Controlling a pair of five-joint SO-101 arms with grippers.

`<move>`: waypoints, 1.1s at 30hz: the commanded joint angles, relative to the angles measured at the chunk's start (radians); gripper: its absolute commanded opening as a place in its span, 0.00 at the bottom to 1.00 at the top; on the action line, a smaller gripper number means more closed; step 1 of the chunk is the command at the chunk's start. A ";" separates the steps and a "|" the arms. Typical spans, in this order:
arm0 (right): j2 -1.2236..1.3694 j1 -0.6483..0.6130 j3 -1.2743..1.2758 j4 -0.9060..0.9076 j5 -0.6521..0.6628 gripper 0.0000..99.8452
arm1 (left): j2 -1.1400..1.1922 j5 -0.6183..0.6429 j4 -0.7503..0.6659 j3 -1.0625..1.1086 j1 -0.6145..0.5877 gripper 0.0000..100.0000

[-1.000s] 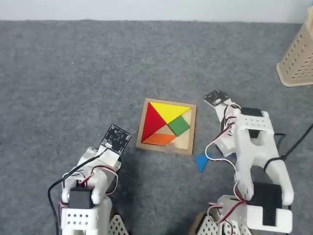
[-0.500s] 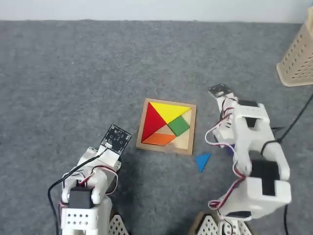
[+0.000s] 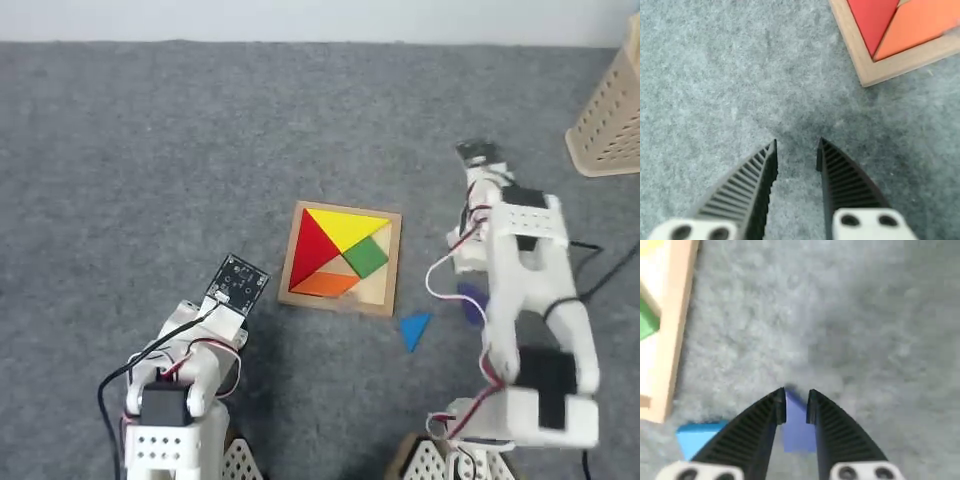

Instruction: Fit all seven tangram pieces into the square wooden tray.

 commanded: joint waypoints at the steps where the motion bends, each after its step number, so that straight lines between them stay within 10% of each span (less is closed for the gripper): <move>1: -0.156 0.005 0.017 0.085 0.160 0.07 | -0.021 0.008 0.000 -0.013 -0.005 0.12; 8: -0.147 0.024 0.184 0.108 0.539 0.23 | -0.021 0.008 0.000 -0.013 -0.005 0.12; 15: 0.031 0.024 0.204 -0.012 0.555 0.26 | -0.021 0.008 0.000 -0.013 -0.005 0.12; 33: 0.136 0.016 -0.003 -0.076 0.129 0.01 | -0.021 0.008 0.000 -0.013 -0.005 0.12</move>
